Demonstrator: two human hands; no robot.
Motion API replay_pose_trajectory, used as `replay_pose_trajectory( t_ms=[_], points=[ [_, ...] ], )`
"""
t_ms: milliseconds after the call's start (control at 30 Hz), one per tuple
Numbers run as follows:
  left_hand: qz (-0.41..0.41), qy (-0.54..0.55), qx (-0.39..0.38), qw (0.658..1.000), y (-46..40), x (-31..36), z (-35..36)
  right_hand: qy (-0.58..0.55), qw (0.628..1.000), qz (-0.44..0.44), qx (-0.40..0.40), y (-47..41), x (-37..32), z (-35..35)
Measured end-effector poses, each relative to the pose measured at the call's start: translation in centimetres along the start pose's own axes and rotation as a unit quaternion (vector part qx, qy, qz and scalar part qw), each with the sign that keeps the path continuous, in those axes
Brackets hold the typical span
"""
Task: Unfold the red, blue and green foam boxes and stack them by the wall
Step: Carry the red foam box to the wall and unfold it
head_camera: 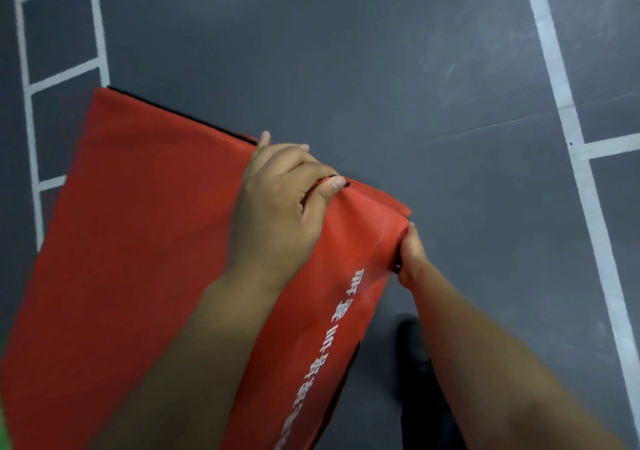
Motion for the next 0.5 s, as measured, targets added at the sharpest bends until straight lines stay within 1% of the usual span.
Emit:
replay_pose_trajectory(
  t_ms=[67,167,233,300,367,500],
  points=[
    [-0.034,-0.005,0.014,0.999,0.4,-0.4,-4.0,0.021,1.0,-0.005,0.009,3.7,-0.3,1.0],
    [-0.112,-0.043,0.054,0.991,1.5,-1.9,-10.1,0.035,0.999,-0.016,0.028,9.4,-0.8,2.8],
    [-0.161,-0.086,0.076,0.98,3.0,-2.9,-13.8,0.051,0.998,-0.022,0.028,12.7,-1.3,4.6],
    [-0.195,-0.154,0.083,0.965,5.4,-4.1,-17.7,0.073,0.996,-0.033,0.028,16.0,-2.0,7.0],
    [-0.206,-0.211,0.079,0.952,7.9,-5.8,-21.0,0.09,0.994,-0.052,0.033,19.0,-3.2,9.4],
    [-0.21,-0.248,0.044,0.945,11.2,-10.7,-28.2,0.116,0.984,-0.12,0.061,21.8,-4.6,14.4]
  ],
)
Point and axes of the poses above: each hand's wrist, its own y-axis away from the middle knuckle, its own z-axis out of the palm, x = y × z, the point moved 6 cm from there along -y, towards the middle knuckle, and after that the axes turned 10 degrees about y, right-handed, at the moved point
